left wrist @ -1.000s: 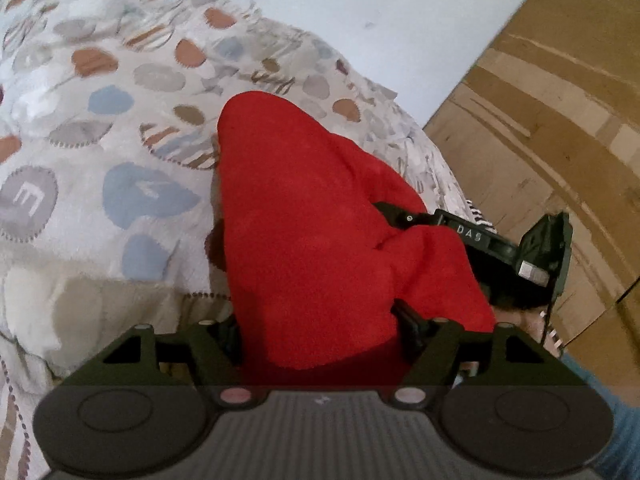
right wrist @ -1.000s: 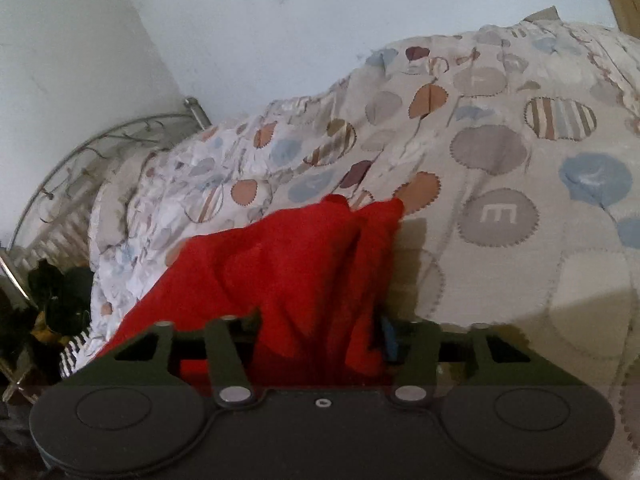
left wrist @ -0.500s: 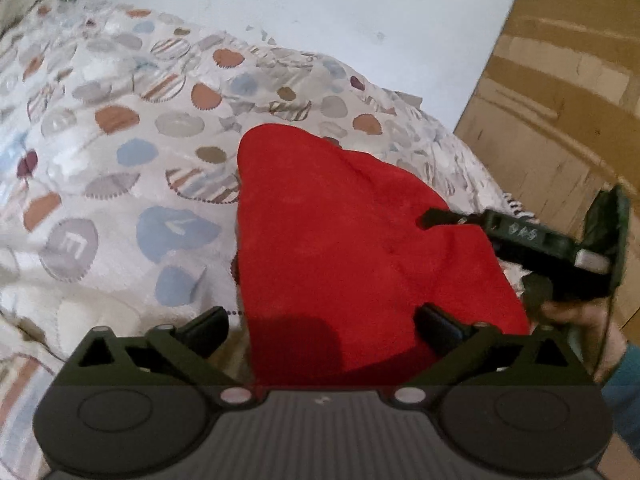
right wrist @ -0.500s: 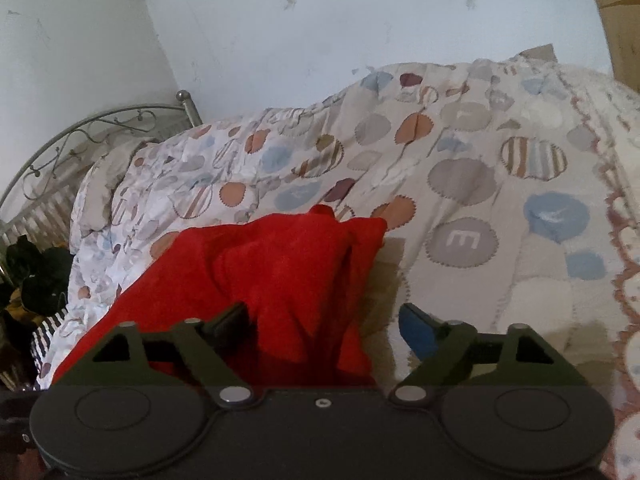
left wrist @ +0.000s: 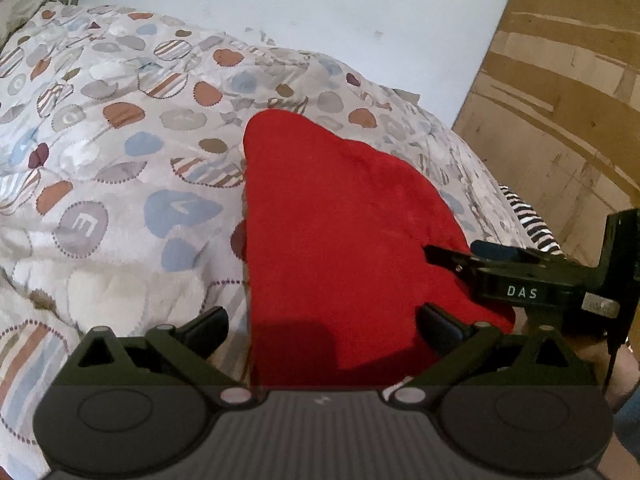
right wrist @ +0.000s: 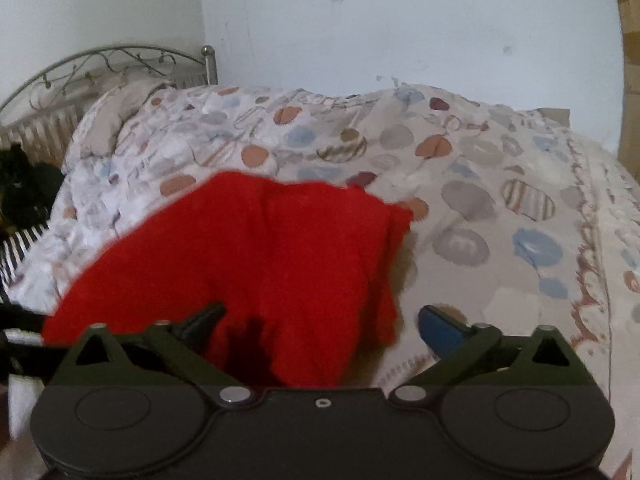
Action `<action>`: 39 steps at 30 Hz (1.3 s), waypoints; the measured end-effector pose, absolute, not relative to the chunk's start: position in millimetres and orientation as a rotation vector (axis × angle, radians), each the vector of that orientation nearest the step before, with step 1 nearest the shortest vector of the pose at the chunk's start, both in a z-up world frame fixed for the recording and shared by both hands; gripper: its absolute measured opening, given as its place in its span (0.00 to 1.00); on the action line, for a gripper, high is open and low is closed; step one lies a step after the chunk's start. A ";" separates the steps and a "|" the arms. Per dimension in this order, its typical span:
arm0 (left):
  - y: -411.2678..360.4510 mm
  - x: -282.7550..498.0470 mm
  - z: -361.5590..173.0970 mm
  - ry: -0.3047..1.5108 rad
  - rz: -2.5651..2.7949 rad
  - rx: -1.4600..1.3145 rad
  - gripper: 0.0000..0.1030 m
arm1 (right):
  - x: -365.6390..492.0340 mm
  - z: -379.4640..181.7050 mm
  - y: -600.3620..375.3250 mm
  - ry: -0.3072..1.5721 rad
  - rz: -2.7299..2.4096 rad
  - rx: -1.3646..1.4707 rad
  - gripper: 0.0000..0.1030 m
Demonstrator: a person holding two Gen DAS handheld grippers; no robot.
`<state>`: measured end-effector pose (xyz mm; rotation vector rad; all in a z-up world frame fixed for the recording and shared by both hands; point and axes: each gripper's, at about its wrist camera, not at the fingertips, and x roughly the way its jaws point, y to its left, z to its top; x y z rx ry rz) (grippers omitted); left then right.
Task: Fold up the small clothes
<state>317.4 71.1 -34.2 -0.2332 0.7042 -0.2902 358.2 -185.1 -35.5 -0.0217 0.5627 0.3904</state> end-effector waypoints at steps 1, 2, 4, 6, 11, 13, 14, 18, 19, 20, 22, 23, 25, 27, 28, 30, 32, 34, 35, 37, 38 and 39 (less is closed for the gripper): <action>71.4 316.1 -35.1 0.710 -0.289 -0.245 1.00 | 354.0 -39.6 -187.5 0.558 0.384 -0.013 0.99; 72.0 314.5 -35.2 0.716 -0.286 -0.262 1.00 | 350.3 -42.4 -189.8 0.558 0.376 -0.001 0.99; 72.6 311.7 -33.2 0.719 -0.271 -0.275 1.00 | 342.8 -44.3 -193.6 0.547 0.356 0.015 0.99; 72.0 306.3 -28.2 0.703 -0.252 -0.264 0.99 | 335.9 -43.6 -194.4 0.529 0.345 0.010 0.99; 69.1 292.5 -21.0 0.660 -0.191 -0.262 0.99 | 323.3 -34.9 -194.5 0.507 0.304 0.006 0.99; 70.1 287.7 -21.2 0.659 -0.173 -0.293 0.99 | 319.2 -31.2 -192.4 0.508 0.271 -0.007 0.99; 70.6 284.7 -19.7 0.656 -0.165 -0.302 0.99 | 315.5 -29.2 -190.6 0.507 0.251 -0.013 0.99; 70.1 263.2 -4.3 0.610 -0.116 -0.264 0.99 | 295.6 -22.1 -188.9 0.479 0.204 -0.046 0.99; 69.5 257.0 0.6 0.594 -0.109 -0.250 0.99 | 289.3 -19.6 -189.9 0.469 0.199 -0.047 1.00; 68.8 250.8 5.8 0.577 -0.102 -0.237 0.99 | 281.7 -16.2 -191.6 0.454 0.195 -0.045 1.00; 67.1 238.8 15.9 0.546 -0.086 -0.211 0.99 | 268.9 -9.4 -194.8 0.426 0.187 -0.044 1.00; 66.3 232.1 20.9 0.530 -0.078 -0.197 0.99 | 262.3 -5.4 -195.7 0.412 0.182 -0.045 1.00; 64.9 218.6 30.8 0.500 -0.062 -0.174 0.99 | 247.8 2.8 -197.3 0.380 0.178 -0.040 1.00; 63.9 204.5 39.5 0.469 -0.049 -0.156 0.99 | 231.1 11.5 -197.7 0.342 0.184 -0.033 1.00; 63.8 196.4 43.5 0.453 -0.044 -0.149 1.00 | 222.3 15.3 -198.0 0.323 0.188 -0.032 1.00; 63.9 181.0 50.3 0.432 -0.034 -0.136 1.00 | 204.6 23.1 -198.6 0.284 0.196 -0.034 1.00; 64.6 165.4 56.3 0.419 -0.020 -0.124 1.00 | 184.7 30.8 -199.7 0.246 0.202 -0.032 1.00; 65.4 149.6 60.7 0.412 -0.002 -0.108 1.00 | 165.4 37.5 -200.8 0.217 0.210 -0.031 1.00; 65.6 141.0 62.2 0.406 0.008 -0.095 1.00 | 155.5 41.1 -201.2 0.206 0.211 -0.035 1.00; 66.7 124.8 62.7 0.394 0.030 -0.073 1.00 | 136.7 46.5 -201.4 0.195 0.207 -0.049 1.00; 66.5 117.0 61.6 0.388 0.043 -0.063 1.00 | 126.1 48.8 -201.8 0.189 0.195 -0.055 1.00; 66.6 110.4 60.0 0.383 0.053 -0.054 1.00 | 116.6 49.6 -202.0 0.179 0.187 -0.059 1.00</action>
